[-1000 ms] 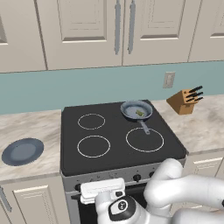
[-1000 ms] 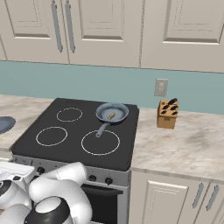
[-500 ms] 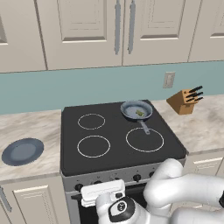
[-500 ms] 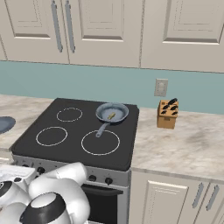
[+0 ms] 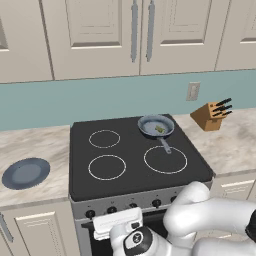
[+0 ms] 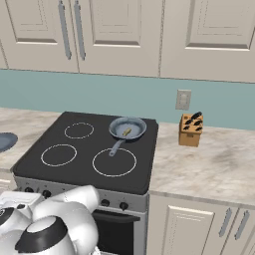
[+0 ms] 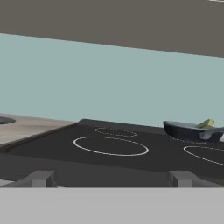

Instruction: Pick up the butter stick and place it in the pan. Then turn on the burner for the pan.

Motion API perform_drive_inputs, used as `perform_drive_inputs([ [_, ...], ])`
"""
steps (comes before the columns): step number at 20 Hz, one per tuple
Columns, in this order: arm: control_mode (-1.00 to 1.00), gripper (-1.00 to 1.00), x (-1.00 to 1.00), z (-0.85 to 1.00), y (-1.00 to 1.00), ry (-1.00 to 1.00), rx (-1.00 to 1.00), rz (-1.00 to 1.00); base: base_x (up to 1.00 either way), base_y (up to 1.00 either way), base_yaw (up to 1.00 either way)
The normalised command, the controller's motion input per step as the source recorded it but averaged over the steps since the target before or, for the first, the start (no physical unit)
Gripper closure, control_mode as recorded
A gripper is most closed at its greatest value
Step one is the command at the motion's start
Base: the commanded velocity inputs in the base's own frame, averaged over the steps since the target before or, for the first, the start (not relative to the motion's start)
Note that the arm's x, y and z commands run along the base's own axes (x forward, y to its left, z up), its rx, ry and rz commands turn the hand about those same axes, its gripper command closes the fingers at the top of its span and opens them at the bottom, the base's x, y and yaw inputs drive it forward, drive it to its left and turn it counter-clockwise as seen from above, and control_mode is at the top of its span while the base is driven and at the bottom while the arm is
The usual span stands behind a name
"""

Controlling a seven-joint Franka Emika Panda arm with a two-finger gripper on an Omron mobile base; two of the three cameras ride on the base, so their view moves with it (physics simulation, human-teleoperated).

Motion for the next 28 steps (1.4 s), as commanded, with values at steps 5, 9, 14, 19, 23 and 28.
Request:
perform_drive_inputs([
  [5, -1.0, -1.0, 0.0, -0.12, -0.01, 0.0, 0.0, 0.0, 0.0, 0.0, 0.0],
  [9, -1.0, -1.0, 0.01, -0.06, -0.1, 0.0, 0.0, 0.0, 0.0, 0.0, 0.0],
  [14, -1.0, -1.0, 0.06, -0.08, -0.16, 0.0, 0.0, 0.0, 0.0, 0.0, 0.0],
  [19, -1.0, -1.0, 0.06, -0.06, -0.27, 0.0, 0.0, 0.0, 0.0, 0.0, 0.0],
  [23, -1.0, -1.0, 0.08, -0.07, -0.24, 0.0, 0.0, 0.0, 0.0, 0.0, 0.0],
  [28, -1.0, -1.0, 0.13, -0.1, -0.21, 0.0, 0.0, 0.0, 0.0, 0.0, 0.0],
])
